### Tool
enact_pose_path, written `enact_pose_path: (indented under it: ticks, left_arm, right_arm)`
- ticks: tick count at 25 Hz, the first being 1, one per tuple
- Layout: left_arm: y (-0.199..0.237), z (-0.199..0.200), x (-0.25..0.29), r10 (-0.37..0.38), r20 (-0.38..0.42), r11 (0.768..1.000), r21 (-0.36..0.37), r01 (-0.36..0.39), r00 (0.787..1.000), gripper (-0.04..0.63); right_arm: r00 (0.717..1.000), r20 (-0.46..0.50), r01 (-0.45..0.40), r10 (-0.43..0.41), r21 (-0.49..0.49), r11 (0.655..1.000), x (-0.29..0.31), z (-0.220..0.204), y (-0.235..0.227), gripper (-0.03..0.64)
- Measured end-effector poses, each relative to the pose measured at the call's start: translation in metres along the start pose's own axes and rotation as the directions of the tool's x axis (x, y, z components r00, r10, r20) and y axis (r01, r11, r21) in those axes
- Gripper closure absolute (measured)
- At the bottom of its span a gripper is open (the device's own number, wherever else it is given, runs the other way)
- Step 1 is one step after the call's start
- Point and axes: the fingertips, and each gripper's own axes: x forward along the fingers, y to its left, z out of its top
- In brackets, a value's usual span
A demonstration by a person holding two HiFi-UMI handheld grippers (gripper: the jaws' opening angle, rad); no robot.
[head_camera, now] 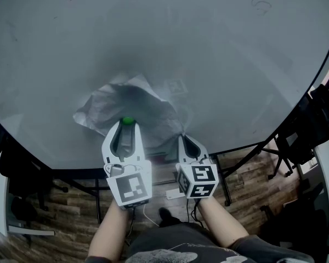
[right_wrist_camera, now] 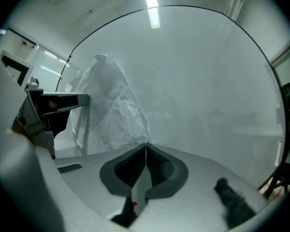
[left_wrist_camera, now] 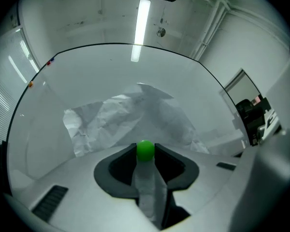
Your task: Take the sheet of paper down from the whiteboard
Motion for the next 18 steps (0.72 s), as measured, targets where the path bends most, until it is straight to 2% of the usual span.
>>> enact_pose_path:
  ticks: [4, 9, 15, 18]
  left_arm:
    - [0.004, -0.007, -0.006, -0.030, -0.026, 0.998, -0.057, 0.028, 0.999, 0.472]
    - [0.010, -0.019, -0.031, -0.054, -0.097, 0.994, -0.095, 0.045, 0.994, 0.472]
    - [0.018, -0.057, -0.080, -0.074, -0.208, 0.985, -0.167, 0.039, 0.975, 0.472]
    - [0.023, -0.083, -0.107, -0.087, -0.269, 0.978, -0.206, 0.031, 0.959, 0.472]
  right_arm:
    - [0.999, 0.002, -0.049, 0.049, 0.002, 0.999, -0.002, -0.002, 0.005, 0.595]
    - [0.996, -0.013, -0.085, 0.085, -0.026, 0.996, -0.008, -0.005, 0.017, 0.595]
    - [0.986, -0.119, -0.135, 0.116, -0.173, 0.976, -0.022, -0.035, 0.044, 0.595]
    - [0.980, -0.169, -0.140, 0.106, -0.202, 0.969, -0.037, -0.057, 0.057, 0.595]
